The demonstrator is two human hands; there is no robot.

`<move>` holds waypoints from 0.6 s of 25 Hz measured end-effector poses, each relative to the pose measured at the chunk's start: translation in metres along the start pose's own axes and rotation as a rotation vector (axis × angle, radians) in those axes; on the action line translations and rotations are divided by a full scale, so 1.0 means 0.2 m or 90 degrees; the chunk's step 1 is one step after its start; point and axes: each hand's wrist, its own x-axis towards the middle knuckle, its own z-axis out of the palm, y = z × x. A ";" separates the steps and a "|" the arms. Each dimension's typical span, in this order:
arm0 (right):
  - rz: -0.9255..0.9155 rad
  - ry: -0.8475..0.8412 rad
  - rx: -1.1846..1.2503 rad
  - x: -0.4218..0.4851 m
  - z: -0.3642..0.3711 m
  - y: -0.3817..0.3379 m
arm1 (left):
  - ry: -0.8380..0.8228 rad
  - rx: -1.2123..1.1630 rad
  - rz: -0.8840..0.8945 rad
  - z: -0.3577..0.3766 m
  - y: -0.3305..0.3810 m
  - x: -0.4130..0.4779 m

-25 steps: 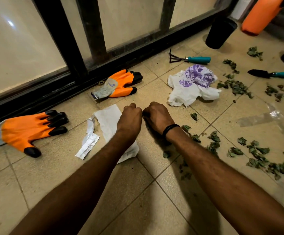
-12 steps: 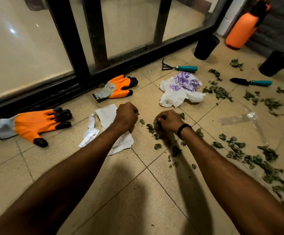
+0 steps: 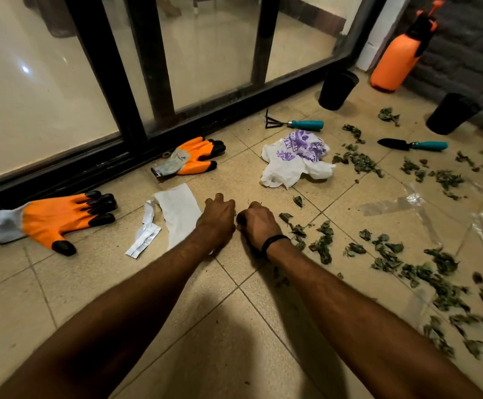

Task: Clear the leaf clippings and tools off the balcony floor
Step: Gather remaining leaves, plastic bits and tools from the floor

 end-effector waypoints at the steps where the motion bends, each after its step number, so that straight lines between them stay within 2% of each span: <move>1: -0.010 0.009 -0.002 0.00 -0.01 0.01 | 0.001 0.002 0.011 0.01 0.00 0.01; 3: 0.005 0.016 0.057 -0.01 -0.06 0.05 | 0.033 0.008 0.029 0.05 0.00 0.00; 6: 0.137 0.028 0.275 -0.02 -0.18 0.15 | 0.104 -0.006 0.045 0.08 0.03 -0.06; 8: 0.162 0.006 0.326 -0.05 -0.22 0.22 | 0.132 -0.018 0.054 0.09 0.04 -0.08; 10: 0.139 -0.041 0.291 -0.11 -0.22 0.23 | 0.147 -0.065 0.033 0.08 0.05 -0.06; 13: 0.034 -0.104 0.176 -0.24 -0.12 0.18 | 0.128 -0.211 -0.036 0.01 0.07 -0.01; 15: -0.057 -0.088 0.070 -0.33 -0.04 0.13 | 0.117 -0.244 -0.052 -0.01 0.07 -0.01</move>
